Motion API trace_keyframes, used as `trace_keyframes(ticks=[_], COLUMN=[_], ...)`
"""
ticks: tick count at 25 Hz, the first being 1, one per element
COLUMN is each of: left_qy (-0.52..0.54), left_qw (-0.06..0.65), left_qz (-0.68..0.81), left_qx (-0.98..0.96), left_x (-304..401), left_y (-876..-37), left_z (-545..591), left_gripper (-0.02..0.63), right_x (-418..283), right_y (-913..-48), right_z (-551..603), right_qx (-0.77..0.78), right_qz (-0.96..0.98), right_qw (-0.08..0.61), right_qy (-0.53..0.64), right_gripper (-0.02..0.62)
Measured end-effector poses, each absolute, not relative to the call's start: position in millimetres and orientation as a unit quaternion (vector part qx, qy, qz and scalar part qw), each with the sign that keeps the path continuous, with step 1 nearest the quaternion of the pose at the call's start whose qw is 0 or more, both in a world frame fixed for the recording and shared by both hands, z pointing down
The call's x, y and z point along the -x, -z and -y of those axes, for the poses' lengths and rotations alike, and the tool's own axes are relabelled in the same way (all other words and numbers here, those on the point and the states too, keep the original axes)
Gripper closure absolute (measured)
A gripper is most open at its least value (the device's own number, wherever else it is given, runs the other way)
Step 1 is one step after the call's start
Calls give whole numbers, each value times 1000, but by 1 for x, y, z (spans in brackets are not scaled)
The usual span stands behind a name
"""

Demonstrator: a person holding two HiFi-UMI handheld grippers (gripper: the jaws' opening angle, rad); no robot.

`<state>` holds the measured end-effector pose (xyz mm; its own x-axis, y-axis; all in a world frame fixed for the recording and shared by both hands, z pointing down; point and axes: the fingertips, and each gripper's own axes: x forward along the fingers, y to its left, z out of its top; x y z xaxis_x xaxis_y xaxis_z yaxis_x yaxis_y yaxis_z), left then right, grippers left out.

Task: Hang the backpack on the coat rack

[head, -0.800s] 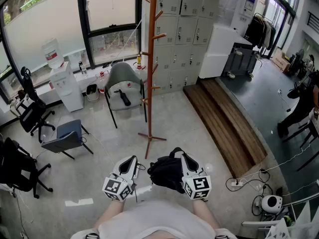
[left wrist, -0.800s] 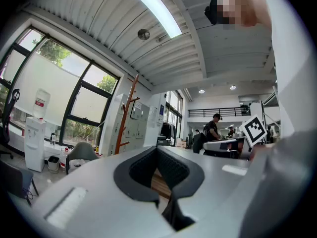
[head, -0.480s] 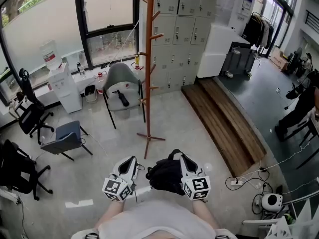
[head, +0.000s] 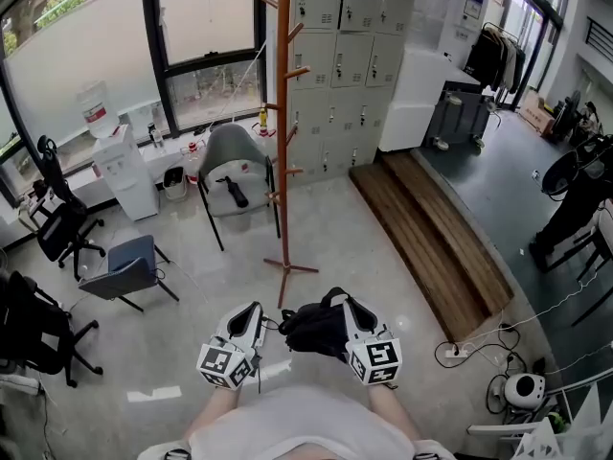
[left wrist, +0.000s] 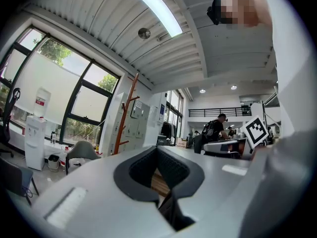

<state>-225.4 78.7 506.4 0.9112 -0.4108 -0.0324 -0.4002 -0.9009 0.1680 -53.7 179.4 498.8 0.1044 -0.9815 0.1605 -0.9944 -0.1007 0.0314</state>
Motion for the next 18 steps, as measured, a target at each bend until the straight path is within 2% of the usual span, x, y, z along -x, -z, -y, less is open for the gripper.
trace_keyframes(ticks=[18], left_qy=[29], left_qw=[79], left_qz=[242], left_qx=[-967], left_x=[181], left_y=[-510], left_z=[-102], left_gripper=[597], right_x=[5], right_y=[-501], right_z=[-191], right_qx=[-717], right_qz=[693], right_qw=[55], right_qy=[-48], right_gripper=[569])
